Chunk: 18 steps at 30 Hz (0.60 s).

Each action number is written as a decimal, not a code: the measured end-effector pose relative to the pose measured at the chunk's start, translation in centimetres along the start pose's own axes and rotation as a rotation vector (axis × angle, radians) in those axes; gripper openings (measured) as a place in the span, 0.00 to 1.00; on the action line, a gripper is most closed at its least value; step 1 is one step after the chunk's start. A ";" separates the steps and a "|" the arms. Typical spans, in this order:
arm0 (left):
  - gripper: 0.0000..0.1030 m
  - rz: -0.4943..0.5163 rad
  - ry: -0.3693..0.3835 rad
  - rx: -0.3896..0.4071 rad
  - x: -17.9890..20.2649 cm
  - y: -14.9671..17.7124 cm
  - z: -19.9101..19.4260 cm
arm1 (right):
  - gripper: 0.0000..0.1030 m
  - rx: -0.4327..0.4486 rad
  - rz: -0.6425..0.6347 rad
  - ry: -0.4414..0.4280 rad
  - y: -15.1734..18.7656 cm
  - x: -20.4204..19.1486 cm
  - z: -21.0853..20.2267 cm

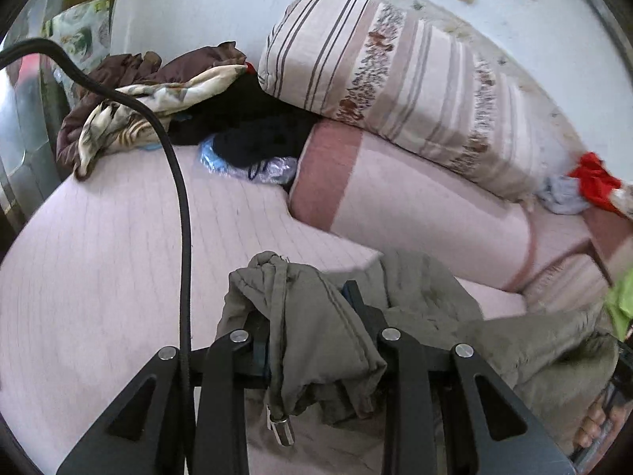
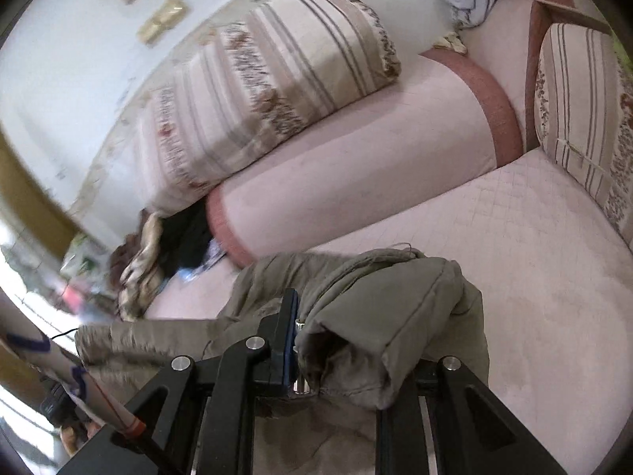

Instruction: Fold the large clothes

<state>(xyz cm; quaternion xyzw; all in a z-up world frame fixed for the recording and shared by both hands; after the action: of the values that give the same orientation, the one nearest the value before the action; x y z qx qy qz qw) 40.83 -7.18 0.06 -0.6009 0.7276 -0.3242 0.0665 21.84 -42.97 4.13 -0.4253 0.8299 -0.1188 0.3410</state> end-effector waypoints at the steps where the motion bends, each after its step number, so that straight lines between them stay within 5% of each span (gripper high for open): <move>1: 0.27 -0.004 -0.032 -0.008 0.2 -1.1 1.7 | 0.19 -0.007 0.020 0.018 -1.4 0.7 1.7; 6: 0.27 -0.027 -0.138 -0.100 -0.1 -3.5 10.8 | 0.21 -0.068 0.063 0.100 -4.4 4.2 8.9; 11: 0.30 -0.031 -0.204 -0.167 -1.1 -2.5 18.5 | 0.23 -0.130 0.073 0.154 -4.3 7.2 15.8; 16: 0.34 -0.046 -0.181 -0.205 -1.9 -1.0 21.1 | 0.28 -0.144 0.151 0.117 -3.8 9.1 18.8; 18: 0.36 -0.057 -0.145 -0.210 -2.1 -1.1 20.2 | 0.40 -0.131 0.166 0.078 -4.0 8.9 17.8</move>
<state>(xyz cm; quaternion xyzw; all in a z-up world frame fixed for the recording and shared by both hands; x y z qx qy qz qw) 52.14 -13.29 -15.69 -0.6468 0.7334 -0.2039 0.0464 32.60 -50.74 -11.16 -0.3716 0.8808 -0.0523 0.2888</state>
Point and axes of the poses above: each gripper's, at about its wrist camera, not at the fingertips, and z roughly the way its jaws point, x to its right, y to its underside, the point moved 9 cm from there along z, roughly the way its jaws point, and after that the axes turned 9 degrees about -x, right-handed, at the moved point
